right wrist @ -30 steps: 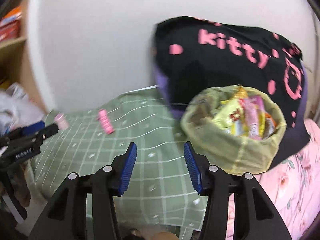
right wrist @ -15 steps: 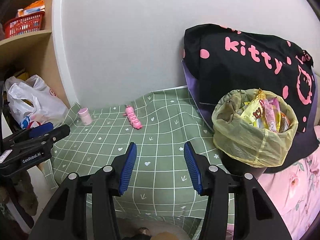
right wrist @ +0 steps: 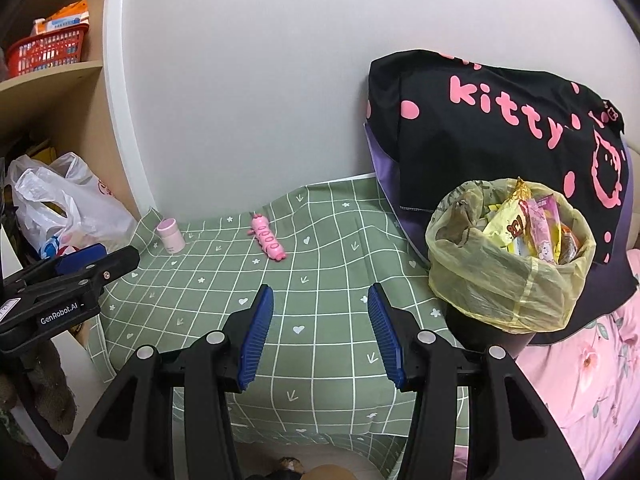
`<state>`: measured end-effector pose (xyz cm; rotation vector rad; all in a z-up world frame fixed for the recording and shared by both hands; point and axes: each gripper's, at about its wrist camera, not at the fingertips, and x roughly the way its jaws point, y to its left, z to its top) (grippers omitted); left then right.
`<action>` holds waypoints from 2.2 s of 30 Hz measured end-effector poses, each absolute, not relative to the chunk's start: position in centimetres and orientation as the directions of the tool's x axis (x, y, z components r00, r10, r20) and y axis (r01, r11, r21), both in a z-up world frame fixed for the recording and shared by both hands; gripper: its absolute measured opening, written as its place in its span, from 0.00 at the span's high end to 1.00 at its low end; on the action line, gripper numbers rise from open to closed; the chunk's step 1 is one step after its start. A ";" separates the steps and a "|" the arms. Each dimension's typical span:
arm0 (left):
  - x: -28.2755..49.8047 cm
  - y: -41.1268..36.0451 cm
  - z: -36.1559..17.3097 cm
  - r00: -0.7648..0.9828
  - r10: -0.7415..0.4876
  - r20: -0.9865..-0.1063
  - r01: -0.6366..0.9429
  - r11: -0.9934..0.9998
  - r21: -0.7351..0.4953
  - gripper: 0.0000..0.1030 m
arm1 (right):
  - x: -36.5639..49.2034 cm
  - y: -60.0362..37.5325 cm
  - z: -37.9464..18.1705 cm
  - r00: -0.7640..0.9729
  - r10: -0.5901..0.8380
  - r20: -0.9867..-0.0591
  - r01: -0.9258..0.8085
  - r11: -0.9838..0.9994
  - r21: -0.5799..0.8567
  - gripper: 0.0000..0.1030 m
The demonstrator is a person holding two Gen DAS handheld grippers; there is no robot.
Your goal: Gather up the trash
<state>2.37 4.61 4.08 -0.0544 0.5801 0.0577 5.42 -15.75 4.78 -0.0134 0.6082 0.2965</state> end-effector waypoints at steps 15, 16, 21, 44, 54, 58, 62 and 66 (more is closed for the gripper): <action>2.3 4.1 3.9 0.832 0.019 -0.554 -0.045 0.998 -0.035 0.39 | 4.9 -16.1 5.1 0.788 0.267 -0.556 -0.271 0.960 0.076 0.55; 2.3 4.0 3.9 0.831 0.016 -0.556 -0.044 0.998 -0.037 0.39 | 4.8 -16.1 5.2 0.788 0.265 -0.556 -0.270 0.960 0.075 0.55; 2.2 3.7 3.9 0.831 0.009 -0.556 -0.033 0.999 -0.033 0.39 | 4.6 -16.4 5.3 0.792 0.258 -0.554 -0.264 0.962 0.071 0.55; 1.9 3.2 3.9 0.831 -0.002 -0.556 -0.025 0.999 -0.040 0.39 | 4.1 -17.2 5.6 0.799 0.247 -0.548 -0.247 0.966 0.076 0.55; 2.0 3.3 3.9 0.829 -0.001 -0.560 -0.028 0.999 -0.044 0.39 | 4.1 -17.1 5.6 0.800 0.247 -0.546 -0.246 0.966 0.076 0.55; 2.1 3.4 3.9 0.832 0.005 -0.554 -0.029 0.999 -0.034 0.39 | 4.1 -17.3 5.5 0.798 0.248 -0.549 -0.248 0.966 0.075 0.55; 2.3 3.5 3.6 0.826 0.005 -0.563 -0.033 0.999 -0.041 0.39 | 4.2 -17.3 5.3 0.795 0.249 -0.553 -0.251 0.965 0.074 0.55; 2.8 4.0 3.3 0.826 0.017 -0.563 -0.046 0.998 -0.038 0.39 | 4.7 -17.1 5.0 0.788 0.252 -0.562 -0.257 0.964 0.072 0.55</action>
